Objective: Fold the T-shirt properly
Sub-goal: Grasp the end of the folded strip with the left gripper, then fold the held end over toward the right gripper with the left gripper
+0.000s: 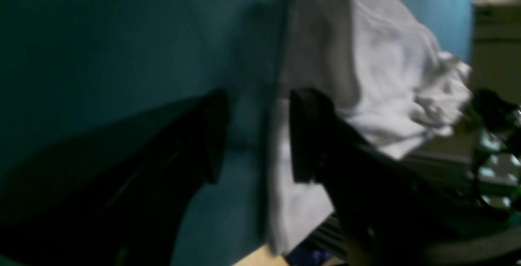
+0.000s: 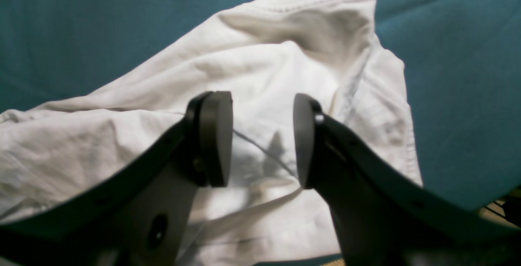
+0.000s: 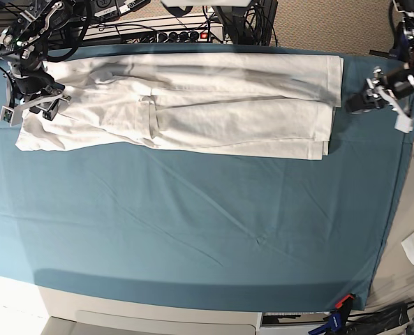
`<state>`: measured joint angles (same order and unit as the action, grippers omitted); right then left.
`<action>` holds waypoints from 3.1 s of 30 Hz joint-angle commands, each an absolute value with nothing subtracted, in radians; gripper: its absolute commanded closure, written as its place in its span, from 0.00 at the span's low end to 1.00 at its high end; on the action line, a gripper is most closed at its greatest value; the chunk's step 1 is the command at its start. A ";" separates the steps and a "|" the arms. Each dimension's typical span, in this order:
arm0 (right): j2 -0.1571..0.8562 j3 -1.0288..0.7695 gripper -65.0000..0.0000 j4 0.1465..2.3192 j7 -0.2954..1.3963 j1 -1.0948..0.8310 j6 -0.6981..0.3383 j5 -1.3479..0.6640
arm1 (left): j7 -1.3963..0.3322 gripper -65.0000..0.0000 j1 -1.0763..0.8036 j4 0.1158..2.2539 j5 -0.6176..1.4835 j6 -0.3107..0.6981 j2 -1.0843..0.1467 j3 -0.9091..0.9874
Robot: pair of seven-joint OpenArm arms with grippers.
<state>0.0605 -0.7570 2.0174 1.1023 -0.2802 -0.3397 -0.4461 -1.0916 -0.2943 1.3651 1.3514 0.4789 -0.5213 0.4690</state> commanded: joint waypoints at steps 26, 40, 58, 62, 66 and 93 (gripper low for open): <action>0.072 -0.761 0.62 2.034 1.073 -0.277 -0.344 -0.452 | -1.126 0.59 -0.236 1.373 1.340 0.499 -0.462 0.362; 0.072 -0.761 0.62 2.034 1.068 -0.277 -0.344 -0.445 | -1.125 1.00 -0.235 1.373 1.340 0.506 -0.447 0.362; 0.072 -0.761 0.62 2.034 1.013 -0.277 -0.339 -0.361 | -1.110 1.00 -0.231 1.767 1.272 0.636 -0.426 0.176; 0.072 -0.761 0.62 2.034 1.000 -0.277 -0.329 -0.305 | -1.065 1.00 -0.198 1.784 1.171 0.625 -0.348 0.031; 0.072 -0.761 0.62 2.034 0.995 -0.277 -0.315 -0.286 | -1.018 1.00 -0.142 1.784 1.056 0.584 -0.267 -0.095; 0.072 -0.761 0.62 2.034 0.995 -0.277 -0.315 -0.287 | -0.852 1.00 -0.013 1.780 0.671 0.489 -0.014 -0.389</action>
